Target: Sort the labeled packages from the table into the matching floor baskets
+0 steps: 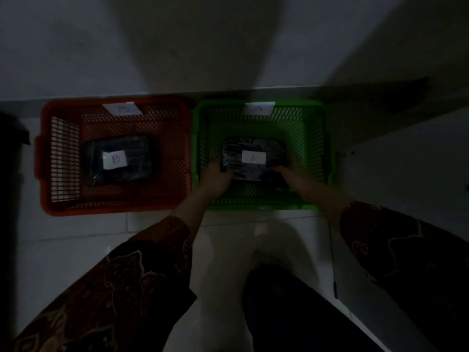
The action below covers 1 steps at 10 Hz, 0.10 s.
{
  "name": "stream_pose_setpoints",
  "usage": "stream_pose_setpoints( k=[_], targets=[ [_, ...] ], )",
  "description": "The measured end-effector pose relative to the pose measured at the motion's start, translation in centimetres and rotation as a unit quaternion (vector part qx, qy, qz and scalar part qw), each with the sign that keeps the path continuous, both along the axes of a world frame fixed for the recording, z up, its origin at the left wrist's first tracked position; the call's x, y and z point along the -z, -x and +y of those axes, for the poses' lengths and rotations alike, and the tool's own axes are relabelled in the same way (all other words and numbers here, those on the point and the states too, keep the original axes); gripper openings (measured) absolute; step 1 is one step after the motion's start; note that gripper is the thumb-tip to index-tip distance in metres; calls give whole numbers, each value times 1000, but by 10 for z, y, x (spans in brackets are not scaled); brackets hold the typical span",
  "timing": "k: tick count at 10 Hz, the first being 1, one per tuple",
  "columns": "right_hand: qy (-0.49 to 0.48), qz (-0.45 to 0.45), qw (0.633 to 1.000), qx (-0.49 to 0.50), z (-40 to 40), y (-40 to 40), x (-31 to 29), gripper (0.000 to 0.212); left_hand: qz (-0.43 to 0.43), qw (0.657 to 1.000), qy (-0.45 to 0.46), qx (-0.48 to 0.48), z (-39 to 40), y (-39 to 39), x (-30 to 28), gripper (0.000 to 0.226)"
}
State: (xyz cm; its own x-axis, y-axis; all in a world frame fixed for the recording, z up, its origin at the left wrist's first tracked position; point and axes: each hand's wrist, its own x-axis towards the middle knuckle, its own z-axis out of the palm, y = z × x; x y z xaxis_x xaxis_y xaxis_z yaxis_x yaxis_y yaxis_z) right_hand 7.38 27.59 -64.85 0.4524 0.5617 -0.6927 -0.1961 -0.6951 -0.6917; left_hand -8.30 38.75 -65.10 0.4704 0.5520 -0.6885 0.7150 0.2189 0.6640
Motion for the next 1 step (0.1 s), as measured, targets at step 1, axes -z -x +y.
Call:
stream_pose_setpoints(
  k=[1],
  targets=[
    [-2,-24,999,-26,-7,10,-31,50,0,997,-60,43,-8,19,-47,36]
  ],
)
